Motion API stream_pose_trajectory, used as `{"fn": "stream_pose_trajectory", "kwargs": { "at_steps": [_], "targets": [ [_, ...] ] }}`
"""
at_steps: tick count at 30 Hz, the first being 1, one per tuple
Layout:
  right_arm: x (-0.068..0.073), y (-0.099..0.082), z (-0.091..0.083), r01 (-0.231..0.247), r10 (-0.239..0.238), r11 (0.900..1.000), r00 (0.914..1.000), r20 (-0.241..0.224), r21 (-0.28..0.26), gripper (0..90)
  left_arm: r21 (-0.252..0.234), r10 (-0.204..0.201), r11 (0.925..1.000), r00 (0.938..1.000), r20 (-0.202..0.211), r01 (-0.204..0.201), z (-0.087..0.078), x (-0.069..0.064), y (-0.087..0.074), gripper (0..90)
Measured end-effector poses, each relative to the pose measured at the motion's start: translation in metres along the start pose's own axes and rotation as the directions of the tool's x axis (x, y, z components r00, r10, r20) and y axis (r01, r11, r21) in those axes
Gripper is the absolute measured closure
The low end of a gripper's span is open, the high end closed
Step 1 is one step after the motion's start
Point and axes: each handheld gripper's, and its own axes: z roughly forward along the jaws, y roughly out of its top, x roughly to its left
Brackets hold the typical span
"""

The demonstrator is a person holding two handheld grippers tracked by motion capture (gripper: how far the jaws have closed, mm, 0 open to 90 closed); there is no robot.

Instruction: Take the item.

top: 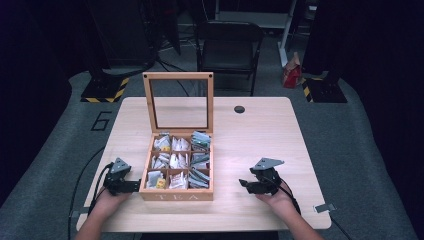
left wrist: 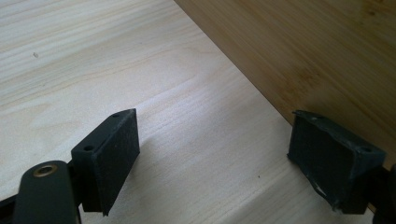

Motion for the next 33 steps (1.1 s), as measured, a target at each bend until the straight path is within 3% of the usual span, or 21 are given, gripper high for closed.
{"fn": "stream_pose_trajectory", "kwargs": {
  "at_steps": [6,13,16,33],
  "targets": [
    [0.002,0.005,-0.006,-0.012,0.012,0.9998,0.9999,0.001,-0.018,36.3,0.000,0.000,1.0000,1.0000,0.000,0.000,0.000,0.000,0.000,15.9],
    [0.004,0.010,-0.009,0.005,-0.006,0.9997,0.9998,-0.018,-0.025,35.8,-0.001,-0.001,1.0000,1.0000,0.000,0.001,0.000,0.000,0.000,15.9],
    [0.005,0.015,-0.010,-0.016,0.015,0.9991,0.9996,-0.022,-0.040,36.1,-0.001,0.001,1.0000,1.0000,0.000,-0.001,0.000,0.000,0.000,15.9],
    [0.016,0.037,-0.020,0.030,-0.033,0.9982,0.9971,-0.069,-0.052,43.5,0.000,-0.001,1.0000,1.0000,0.000,0.001,0.000,0.000,0.000,15.9]
  ]
}}
